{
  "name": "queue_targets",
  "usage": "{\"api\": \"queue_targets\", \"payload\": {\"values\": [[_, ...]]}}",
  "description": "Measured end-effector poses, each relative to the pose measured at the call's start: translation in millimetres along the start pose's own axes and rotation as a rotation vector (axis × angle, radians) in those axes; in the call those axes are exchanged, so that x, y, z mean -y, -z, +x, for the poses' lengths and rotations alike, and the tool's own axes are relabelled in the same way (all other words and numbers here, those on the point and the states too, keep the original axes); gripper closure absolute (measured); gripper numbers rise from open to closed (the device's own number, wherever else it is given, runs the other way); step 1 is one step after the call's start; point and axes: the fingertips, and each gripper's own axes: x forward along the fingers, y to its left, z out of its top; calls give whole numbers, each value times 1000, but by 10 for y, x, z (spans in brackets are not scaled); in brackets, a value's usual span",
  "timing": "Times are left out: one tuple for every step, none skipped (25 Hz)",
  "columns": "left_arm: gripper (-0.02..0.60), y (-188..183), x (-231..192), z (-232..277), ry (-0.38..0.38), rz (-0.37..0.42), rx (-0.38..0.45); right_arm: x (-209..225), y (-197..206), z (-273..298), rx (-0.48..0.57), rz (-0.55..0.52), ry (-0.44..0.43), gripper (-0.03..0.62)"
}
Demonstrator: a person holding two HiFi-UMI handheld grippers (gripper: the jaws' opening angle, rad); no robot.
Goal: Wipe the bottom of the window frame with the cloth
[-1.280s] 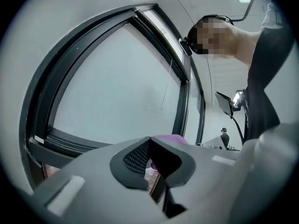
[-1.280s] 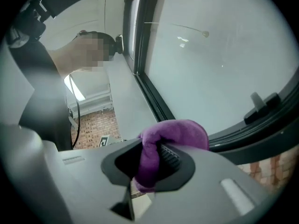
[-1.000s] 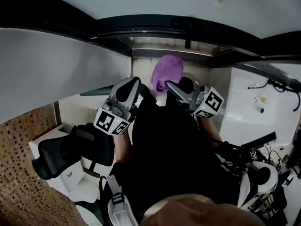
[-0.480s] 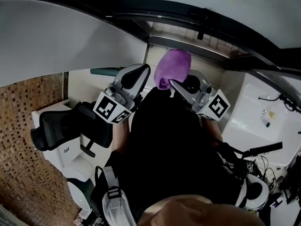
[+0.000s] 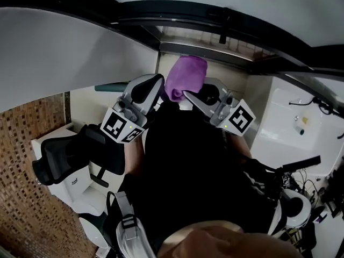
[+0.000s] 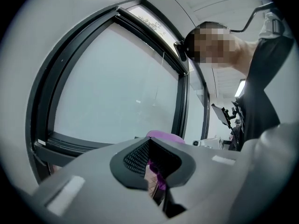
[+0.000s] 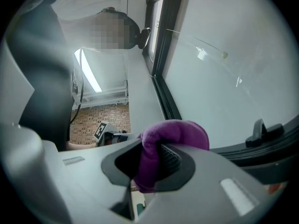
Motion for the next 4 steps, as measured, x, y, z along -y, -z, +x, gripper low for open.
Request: {"api": "queue_targets", "payload": {"values": [[580, 1, -53, -53, -2, -3, 4, -16, 33, 63, -9, -2, 0, 530], [580, 0, -107, -107, -5, -5, 8, -35, 65, 129, -18, -3, -1, 530], [580, 0, -159, -163, -7, -7, 13, -55, 97, 196, -26, -3, -1, 530], [580, -1, -211, -218, -8, -9, 17, -75, 128, 263, -33, -4, -1, 530]]}}
